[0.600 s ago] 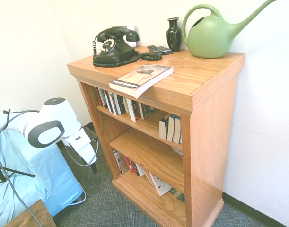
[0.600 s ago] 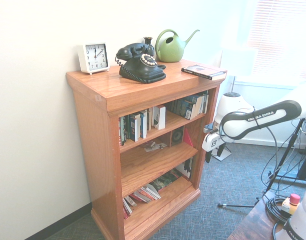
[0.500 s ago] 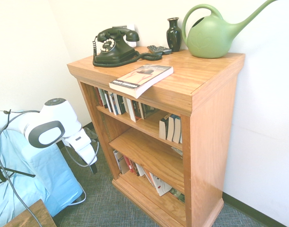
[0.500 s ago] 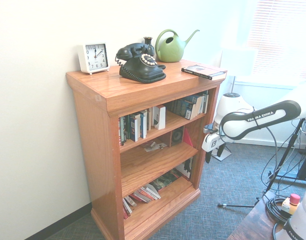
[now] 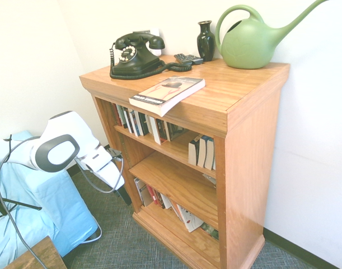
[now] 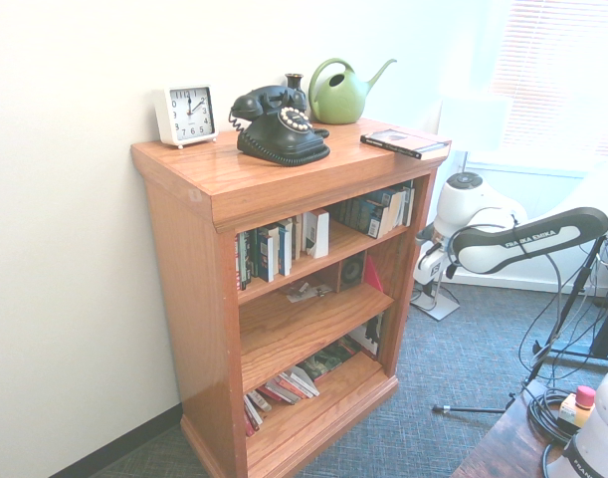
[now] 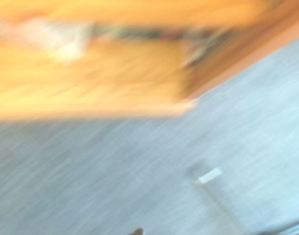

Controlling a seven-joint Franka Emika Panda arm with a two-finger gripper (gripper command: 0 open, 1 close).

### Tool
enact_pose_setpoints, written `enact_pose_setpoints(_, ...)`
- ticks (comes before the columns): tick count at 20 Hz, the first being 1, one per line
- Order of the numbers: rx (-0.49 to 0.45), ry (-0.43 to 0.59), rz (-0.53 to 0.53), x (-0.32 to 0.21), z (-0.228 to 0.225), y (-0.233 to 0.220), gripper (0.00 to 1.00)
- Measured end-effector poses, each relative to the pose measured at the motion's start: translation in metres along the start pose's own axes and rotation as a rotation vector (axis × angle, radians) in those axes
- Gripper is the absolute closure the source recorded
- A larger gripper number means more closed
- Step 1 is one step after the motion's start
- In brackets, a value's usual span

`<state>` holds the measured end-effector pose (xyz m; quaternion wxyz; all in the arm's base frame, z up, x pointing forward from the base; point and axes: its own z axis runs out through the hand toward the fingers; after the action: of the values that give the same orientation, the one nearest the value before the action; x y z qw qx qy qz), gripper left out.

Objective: Organize the shelf

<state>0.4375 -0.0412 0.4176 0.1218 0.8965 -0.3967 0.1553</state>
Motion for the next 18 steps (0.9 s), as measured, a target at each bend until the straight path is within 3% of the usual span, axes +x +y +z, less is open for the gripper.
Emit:
enact_pose_setpoints(7, -0.144, 0.363, -0.053, 0.040, -0.076, 0.033, 0.00)
enact_pose_setpoints(18, -0.391, 0.958, -0.234, 0.041, -0.143, 0.010, 0.00)
